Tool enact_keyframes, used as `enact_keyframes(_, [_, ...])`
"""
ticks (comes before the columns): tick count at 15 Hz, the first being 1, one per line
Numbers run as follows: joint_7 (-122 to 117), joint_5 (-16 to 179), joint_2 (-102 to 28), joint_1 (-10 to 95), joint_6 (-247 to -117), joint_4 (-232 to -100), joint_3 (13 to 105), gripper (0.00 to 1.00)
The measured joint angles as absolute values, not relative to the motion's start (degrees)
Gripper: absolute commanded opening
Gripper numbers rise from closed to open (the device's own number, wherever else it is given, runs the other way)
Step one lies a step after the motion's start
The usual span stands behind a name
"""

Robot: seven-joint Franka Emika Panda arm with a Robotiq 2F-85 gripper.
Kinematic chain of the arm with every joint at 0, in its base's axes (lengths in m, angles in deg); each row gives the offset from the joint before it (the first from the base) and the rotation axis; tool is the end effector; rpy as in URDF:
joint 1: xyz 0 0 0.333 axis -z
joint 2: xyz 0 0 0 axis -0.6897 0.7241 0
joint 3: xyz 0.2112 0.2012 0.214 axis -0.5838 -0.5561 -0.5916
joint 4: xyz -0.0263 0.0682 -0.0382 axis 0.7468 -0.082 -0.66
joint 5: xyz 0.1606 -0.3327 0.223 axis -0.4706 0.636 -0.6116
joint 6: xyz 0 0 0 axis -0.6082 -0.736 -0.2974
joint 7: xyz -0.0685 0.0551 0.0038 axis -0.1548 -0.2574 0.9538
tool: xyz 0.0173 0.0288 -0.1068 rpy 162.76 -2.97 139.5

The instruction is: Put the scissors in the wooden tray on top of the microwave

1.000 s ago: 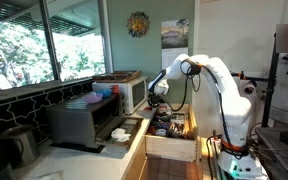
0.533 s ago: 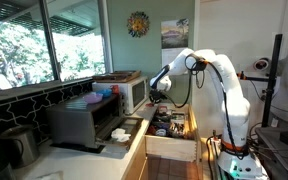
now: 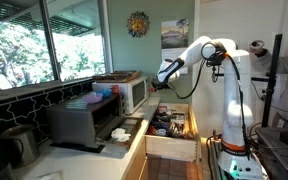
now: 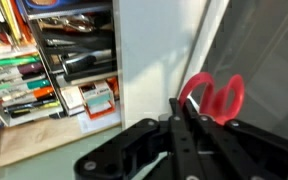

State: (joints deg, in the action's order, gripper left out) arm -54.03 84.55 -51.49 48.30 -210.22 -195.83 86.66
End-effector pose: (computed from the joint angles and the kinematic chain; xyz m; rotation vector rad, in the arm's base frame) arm 0.5119 -0.3668 0.4889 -2.1345 2.0160 -1.0282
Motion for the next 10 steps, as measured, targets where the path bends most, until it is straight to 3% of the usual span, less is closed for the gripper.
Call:
enact_keyframes(1, [-57.3, 89.3, -52.9, 48.0, -211.7, -195.3, 87.9, 0.06])
enact_keyframes(4, [-63.4, 97.9, -56.6, 48.4, -213.4, -193.8, 89.4, 0.01])
enact_keyframes(10, [-67.2, 95.4, -54.9, 48.3, -221.1, -188.6, 89.5, 0.01])
